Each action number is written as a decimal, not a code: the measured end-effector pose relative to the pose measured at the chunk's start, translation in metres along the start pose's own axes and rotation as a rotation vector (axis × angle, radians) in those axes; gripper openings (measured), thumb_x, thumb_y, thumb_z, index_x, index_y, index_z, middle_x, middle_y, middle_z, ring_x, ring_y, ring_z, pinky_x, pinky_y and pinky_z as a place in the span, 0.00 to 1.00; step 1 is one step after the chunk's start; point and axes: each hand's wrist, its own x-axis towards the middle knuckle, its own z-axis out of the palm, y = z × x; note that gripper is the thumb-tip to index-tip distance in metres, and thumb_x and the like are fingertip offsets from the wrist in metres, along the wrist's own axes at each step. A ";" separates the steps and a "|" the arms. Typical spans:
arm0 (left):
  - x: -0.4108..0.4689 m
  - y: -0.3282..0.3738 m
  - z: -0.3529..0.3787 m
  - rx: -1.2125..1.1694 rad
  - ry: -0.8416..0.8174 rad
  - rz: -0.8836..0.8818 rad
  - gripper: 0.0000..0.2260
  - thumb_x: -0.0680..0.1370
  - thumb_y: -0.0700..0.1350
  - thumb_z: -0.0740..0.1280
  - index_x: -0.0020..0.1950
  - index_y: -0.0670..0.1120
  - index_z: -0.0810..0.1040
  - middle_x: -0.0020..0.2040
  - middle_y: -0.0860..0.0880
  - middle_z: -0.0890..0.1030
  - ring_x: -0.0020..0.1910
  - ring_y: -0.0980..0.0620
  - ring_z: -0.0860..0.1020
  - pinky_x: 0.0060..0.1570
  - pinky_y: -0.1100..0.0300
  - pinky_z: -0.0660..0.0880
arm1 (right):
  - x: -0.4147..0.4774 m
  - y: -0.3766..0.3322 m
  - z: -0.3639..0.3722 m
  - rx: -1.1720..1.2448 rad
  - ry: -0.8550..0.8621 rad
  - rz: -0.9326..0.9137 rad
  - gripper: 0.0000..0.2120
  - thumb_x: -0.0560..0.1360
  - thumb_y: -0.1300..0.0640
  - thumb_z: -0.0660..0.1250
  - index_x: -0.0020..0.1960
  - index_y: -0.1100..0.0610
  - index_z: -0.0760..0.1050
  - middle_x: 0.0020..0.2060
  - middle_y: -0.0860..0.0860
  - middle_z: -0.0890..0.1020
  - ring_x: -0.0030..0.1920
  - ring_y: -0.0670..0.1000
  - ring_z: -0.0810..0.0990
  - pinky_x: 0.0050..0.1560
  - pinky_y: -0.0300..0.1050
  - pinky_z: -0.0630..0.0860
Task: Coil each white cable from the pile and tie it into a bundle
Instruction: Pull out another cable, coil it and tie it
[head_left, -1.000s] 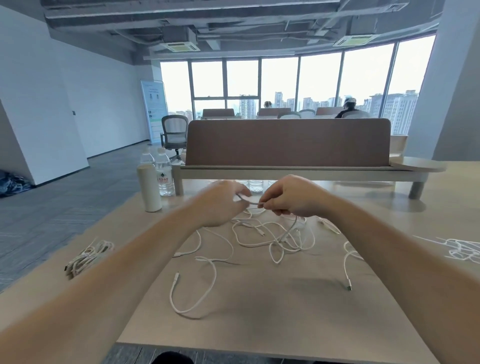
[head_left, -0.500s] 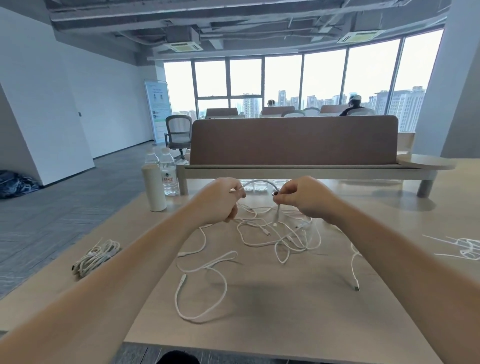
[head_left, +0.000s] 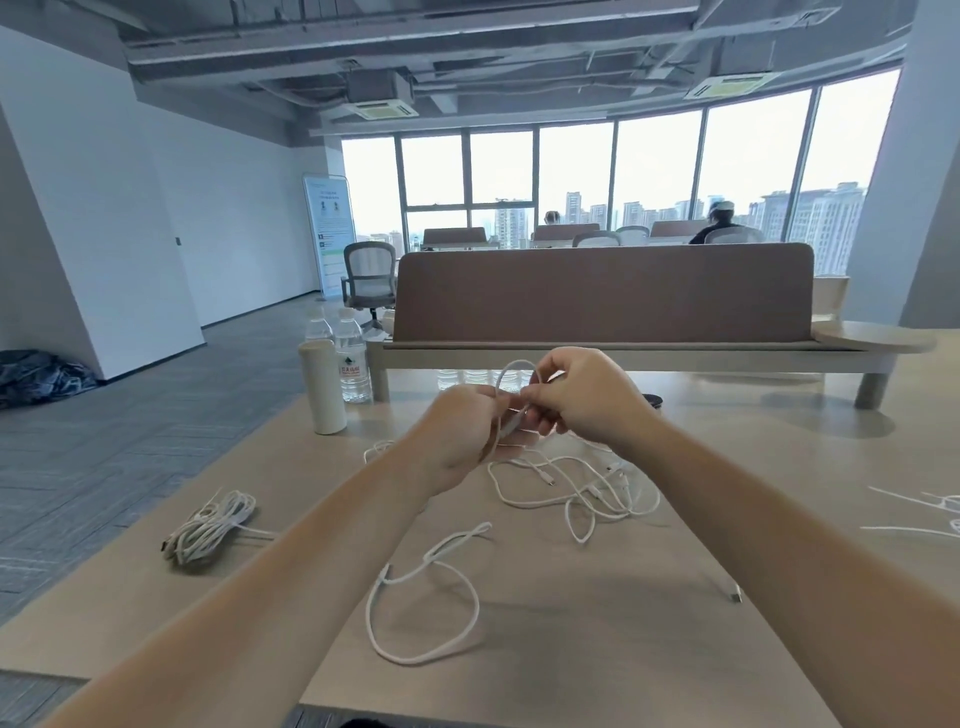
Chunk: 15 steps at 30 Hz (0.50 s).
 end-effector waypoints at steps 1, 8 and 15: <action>-0.003 0.001 0.001 -0.026 -0.032 -0.008 0.13 0.85 0.39 0.56 0.59 0.34 0.78 0.45 0.41 0.84 0.52 0.37 0.84 0.58 0.45 0.78 | 0.002 0.001 0.001 -0.088 0.033 -0.034 0.06 0.75 0.61 0.73 0.43 0.60 0.77 0.32 0.55 0.84 0.28 0.48 0.78 0.32 0.39 0.73; -0.014 0.006 0.002 -0.183 -0.100 -0.073 0.11 0.85 0.38 0.56 0.52 0.36 0.77 0.33 0.45 0.75 0.30 0.48 0.75 0.38 0.52 0.82 | 0.001 0.001 0.000 -0.221 0.086 -0.120 0.05 0.76 0.54 0.72 0.42 0.53 0.84 0.37 0.48 0.84 0.38 0.46 0.78 0.40 0.41 0.72; -0.004 0.023 -0.017 -0.437 0.053 0.046 0.11 0.85 0.36 0.52 0.54 0.35 0.74 0.35 0.45 0.72 0.31 0.48 0.74 0.41 0.53 0.82 | -0.012 0.013 0.015 0.172 -0.120 0.119 0.09 0.77 0.69 0.61 0.49 0.66 0.80 0.41 0.59 0.86 0.39 0.54 0.84 0.45 0.47 0.81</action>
